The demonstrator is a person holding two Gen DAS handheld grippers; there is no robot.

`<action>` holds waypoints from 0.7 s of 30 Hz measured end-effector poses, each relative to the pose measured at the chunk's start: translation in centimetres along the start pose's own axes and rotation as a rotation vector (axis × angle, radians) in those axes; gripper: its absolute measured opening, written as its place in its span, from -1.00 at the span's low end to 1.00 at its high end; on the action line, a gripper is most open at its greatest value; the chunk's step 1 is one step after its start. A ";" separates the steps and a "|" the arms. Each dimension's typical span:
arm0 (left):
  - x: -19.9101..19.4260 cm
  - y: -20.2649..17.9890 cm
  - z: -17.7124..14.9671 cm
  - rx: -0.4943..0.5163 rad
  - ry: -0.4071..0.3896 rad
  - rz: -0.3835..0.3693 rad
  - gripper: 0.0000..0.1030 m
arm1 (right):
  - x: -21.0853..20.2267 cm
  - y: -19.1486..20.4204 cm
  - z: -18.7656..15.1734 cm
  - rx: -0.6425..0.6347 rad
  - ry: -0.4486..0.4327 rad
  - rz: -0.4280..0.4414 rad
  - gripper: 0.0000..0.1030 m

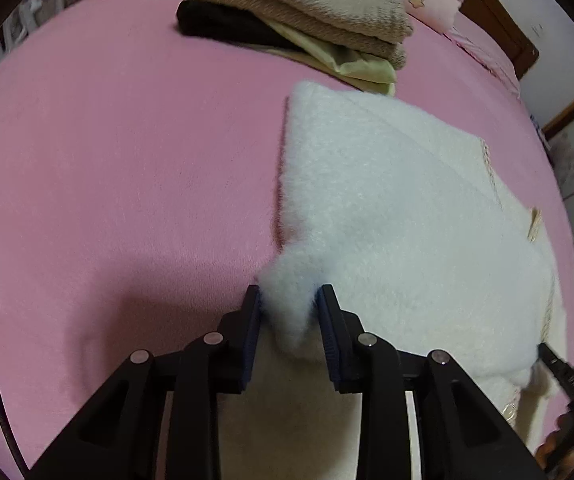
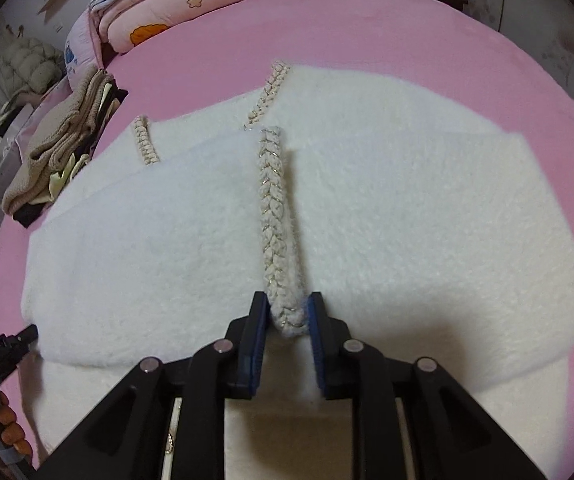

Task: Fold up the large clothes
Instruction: 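Fold the cuff back along the sleeve with the right tool while the left tool pinches the sleeve edge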

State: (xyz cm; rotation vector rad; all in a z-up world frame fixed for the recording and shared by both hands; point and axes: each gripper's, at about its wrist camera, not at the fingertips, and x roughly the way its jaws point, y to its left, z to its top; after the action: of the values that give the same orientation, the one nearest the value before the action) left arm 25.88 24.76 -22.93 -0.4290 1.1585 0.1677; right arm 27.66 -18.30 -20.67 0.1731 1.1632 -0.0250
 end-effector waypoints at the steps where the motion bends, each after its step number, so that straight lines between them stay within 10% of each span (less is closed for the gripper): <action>1: -0.5 -0.4 0.0 0.023 -0.010 0.025 -0.47 | -0.3 0.0 0.0 -0.011 -0.001 -0.012 -0.44; 9: -6.3 -4.7 -1.9 0.188 -0.182 0.037 -0.46 | -5.3 0.5 -1.6 -0.054 -0.091 0.042 -0.44; 18: -0.9 -7.9 -5.8 0.335 0.047 -0.002 -0.46 | -3.0 2.0 -4.8 -0.130 0.013 0.037 -0.44; 21: -1.6 -7.9 -6.6 0.363 0.016 0.006 -0.46 | -3.0 1.7 -6.4 -0.156 0.038 0.027 -0.44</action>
State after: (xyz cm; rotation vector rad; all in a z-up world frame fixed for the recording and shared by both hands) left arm 22.32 15.04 -21.73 -0.1064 1.1769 -0.0420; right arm 20.79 -15.85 -20.19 0.0508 1.1953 0.0928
